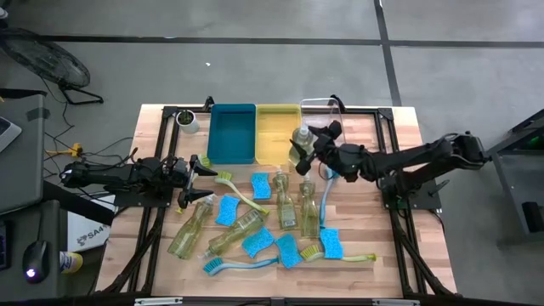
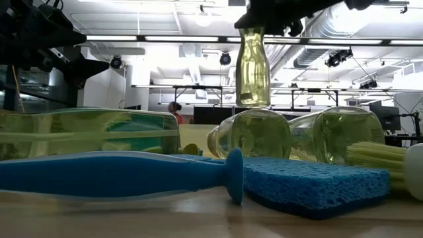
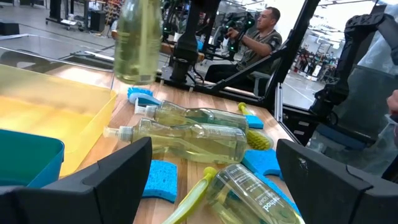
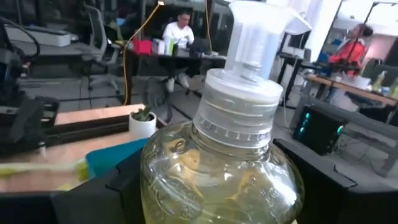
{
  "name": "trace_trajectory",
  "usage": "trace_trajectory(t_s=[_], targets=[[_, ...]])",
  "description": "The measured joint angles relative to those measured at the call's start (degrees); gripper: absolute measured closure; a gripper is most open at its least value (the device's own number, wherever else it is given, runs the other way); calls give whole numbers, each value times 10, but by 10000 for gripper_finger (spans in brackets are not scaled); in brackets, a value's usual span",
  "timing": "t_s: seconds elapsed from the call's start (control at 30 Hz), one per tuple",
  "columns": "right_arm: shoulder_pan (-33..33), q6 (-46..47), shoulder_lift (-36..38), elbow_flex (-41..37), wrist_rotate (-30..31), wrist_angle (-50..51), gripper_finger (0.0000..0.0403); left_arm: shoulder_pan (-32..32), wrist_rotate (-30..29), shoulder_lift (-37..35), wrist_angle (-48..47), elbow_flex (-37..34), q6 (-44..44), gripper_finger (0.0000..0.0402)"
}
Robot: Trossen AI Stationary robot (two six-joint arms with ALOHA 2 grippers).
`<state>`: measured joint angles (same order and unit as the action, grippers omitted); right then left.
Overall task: Pick & Place Kitchen Sink Supplies
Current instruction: Put the dishwashing liquid into the yellow bin
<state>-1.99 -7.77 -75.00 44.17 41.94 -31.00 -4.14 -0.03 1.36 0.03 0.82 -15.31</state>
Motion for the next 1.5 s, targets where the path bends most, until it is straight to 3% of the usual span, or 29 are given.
trace_trajectory(t_s=[0.2, 0.37, 0.8, 1.0, 1.5], targets=[[59, -17, 0, -13, -75, -68, 131, 0, 0, 0, 0, 0, 0, 62], [130, -18, -31, 5, -171, -103, 131, 0, 0, 0, 0, 0, 0, 62], [257, -70, -267, 209, -339, -70, 131, 0, 0, 0, 0, 0, 0, 62], [307, -87, -349, 261, -441, -52, 131, 0, 0, 0, 0, 0, 0, 62], [357, -92, -399, 274, -617, -126, 131, 0, -1, 0, 0, 0, 0, 62]])
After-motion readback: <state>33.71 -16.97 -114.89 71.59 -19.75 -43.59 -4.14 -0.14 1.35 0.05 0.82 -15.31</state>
